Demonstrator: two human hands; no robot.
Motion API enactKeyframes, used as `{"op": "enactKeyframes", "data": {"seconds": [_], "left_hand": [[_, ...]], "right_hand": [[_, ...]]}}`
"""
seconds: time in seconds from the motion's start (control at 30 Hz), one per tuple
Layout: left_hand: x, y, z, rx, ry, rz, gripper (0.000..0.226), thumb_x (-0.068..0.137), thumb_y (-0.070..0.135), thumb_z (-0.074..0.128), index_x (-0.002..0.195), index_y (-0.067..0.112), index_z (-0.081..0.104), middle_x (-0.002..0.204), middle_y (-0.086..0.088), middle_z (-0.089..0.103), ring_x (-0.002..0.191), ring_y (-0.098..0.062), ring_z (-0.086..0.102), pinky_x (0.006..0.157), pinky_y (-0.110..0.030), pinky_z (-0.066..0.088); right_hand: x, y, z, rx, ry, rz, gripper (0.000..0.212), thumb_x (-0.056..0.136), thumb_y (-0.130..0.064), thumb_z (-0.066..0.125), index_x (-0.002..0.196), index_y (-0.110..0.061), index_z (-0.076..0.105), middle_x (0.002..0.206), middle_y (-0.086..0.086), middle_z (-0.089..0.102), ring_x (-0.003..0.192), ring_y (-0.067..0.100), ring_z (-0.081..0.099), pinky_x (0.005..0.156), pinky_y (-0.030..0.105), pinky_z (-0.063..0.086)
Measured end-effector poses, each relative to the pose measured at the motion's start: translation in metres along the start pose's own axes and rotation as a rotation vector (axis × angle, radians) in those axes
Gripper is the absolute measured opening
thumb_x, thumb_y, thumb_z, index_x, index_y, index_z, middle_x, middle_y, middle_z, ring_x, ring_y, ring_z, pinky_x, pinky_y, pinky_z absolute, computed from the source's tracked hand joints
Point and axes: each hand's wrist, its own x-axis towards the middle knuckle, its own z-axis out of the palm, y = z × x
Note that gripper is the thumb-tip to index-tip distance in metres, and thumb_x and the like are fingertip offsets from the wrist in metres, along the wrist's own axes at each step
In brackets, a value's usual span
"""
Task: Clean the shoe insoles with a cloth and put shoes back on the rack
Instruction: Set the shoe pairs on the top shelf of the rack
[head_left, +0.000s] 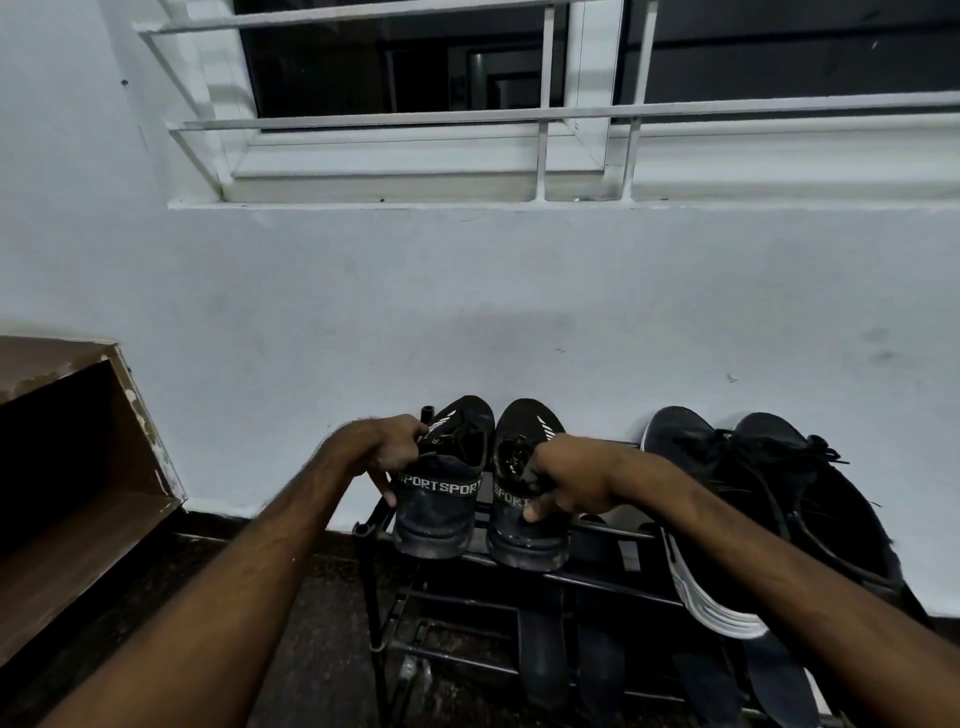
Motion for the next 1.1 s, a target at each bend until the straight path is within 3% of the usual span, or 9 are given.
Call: {"op": "enactKeyframes", "data": {"seconds": [0.17, 0.3, 0.4, 0.5, 0.57, 0.67, 0.73, 0.9, 1.1], "left_hand": [[-0.002, -0.002, -0.002, -0.001, -0.018, 0.002, 0.048, 0.091, -0.01, 0.047, 0.134, 0.011, 0.049, 0.104, -0.011, 0.064, 0.091, -0.034, 0.066, 0.055, -0.041, 0.06], [-0.005, 0.017, -0.018, 0.234, 0.069, 0.004, 0.063, 0.092, 0.005, 0.056, 0.15, 0.012, 0.033, 0.137, -0.014, 0.049, 0.109, -0.029, 0.053, 0.073, -0.046, 0.057], [-0.01, 0.057, -0.024, 0.378, 0.329, 0.253, 0.065, 0.093, 0.013, 0.062, 0.151, 0.01, 0.032, 0.151, -0.013, 0.041, 0.131, -0.03, 0.047, 0.099, -0.039, 0.045], [-0.026, 0.11, -0.006, 0.28, 0.505, 0.5, 0.05, 0.094, 0.017, 0.058, 0.142, 0.017, 0.047, 0.141, -0.003, 0.055, 0.128, -0.024, 0.051, 0.108, -0.036, 0.038], [-0.036, 0.141, 0.023, 0.175, 0.493, 0.608, 0.044, 0.093, 0.016, 0.057, 0.137, 0.021, 0.052, 0.135, 0.003, 0.059, 0.119, -0.023, 0.056, 0.105, -0.037, 0.041], [-0.039, 0.162, 0.074, 0.159, 0.386, 0.674, 0.045, 0.094, 0.011, 0.053, 0.138, 0.023, 0.052, 0.138, 0.005, 0.057, 0.123, -0.022, 0.055, 0.107, -0.036, 0.04], [-0.037, 0.16, 0.099, 0.171, 0.344, 0.645, 0.048, 0.095, 0.009, 0.051, 0.141, 0.024, 0.049, 0.141, 0.006, 0.054, 0.127, -0.02, 0.051, 0.109, -0.036, 0.038], [-0.026, 0.163, 0.129, 0.233, 0.319, 0.629, 0.04, 0.1, 0.024, 0.05, 0.14, 0.026, 0.049, 0.138, 0.005, 0.057, 0.125, -0.019, 0.052, 0.104, -0.037, 0.042], [-0.01, 0.184, 0.151, 0.238, 0.369, 0.683, 0.041, 0.091, 0.043, 0.061, 0.13, 0.032, 0.053, 0.124, 0.005, 0.058, 0.111, -0.017, 0.059, 0.094, -0.04, 0.047]], "right_hand": [[0.004, -0.003, 0.002, 0.012, -0.073, 0.038, 0.038, 0.089, -0.034, 0.069, 0.063, -0.02, 0.046, 0.065, 0.001, 0.054, 0.07, 0.025, 0.058, 0.064, 0.03, 0.045], [0.0, -0.001, -0.018, 0.297, -0.246, 0.075, 0.015, 0.088, -0.032, 0.072, 0.09, -0.025, 0.06, 0.09, 0.001, 0.066, 0.076, 0.019, 0.062, 0.064, 0.031, 0.054], [-0.026, 0.028, -0.054, 0.508, -0.079, 0.093, 0.036, 0.092, -0.026, 0.067, 0.126, -0.023, 0.058, 0.118, 0.004, 0.066, 0.089, 0.021, 0.065, 0.068, 0.031, 0.055], [-0.067, 0.067, -0.07, 0.545, 0.256, 0.154, 0.029, 0.095, -0.019, 0.063, 0.123, -0.014, 0.063, 0.116, 0.006, 0.067, 0.094, 0.021, 0.066, 0.073, 0.036, 0.057], [-0.094, 0.1, -0.064, 0.452, 0.386, 0.235, 0.03, 0.094, -0.016, 0.064, 0.123, -0.011, 0.065, 0.12, 0.006, 0.067, 0.101, 0.022, 0.065, 0.082, 0.04, 0.059], [-0.125, 0.142, -0.043, 0.217, 0.42, 0.394, 0.041, 0.092, -0.012, 0.064, 0.133, -0.015, 0.059, 0.135, 0.005, 0.06, 0.111, 0.021, 0.063, 0.094, 0.025, 0.044], [-0.135, 0.156, -0.031, 0.25, 0.402, 0.398, 0.048, 0.093, -0.014, 0.064, 0.139, -0.016, 0.052, 0.141, 0.004, 0.055, 0.116, 0.022, 0.06, 0.097, 0.025, 0.042], [-0.133, 0.166, -0.006, 0.268, 0.14, 0.364, 0.062, 0.086, -0.023, 0.074, 0.143, -0.023, 0.049, 0.129, -0.002, 0.061, 0.121, 0.019, 0.056, 0.105, 0.036, 0.043], [-0.122, 0.182, 0.002, 0.304, 0.266, 0.37, 0.035, 0.072, -0.029, 0.085, 0.105, -0.025, 0.073, 0.09, -0.008, 0.071, 0.088, 0.011, 0.066, 0.082, 0.026, 0.049]]}}
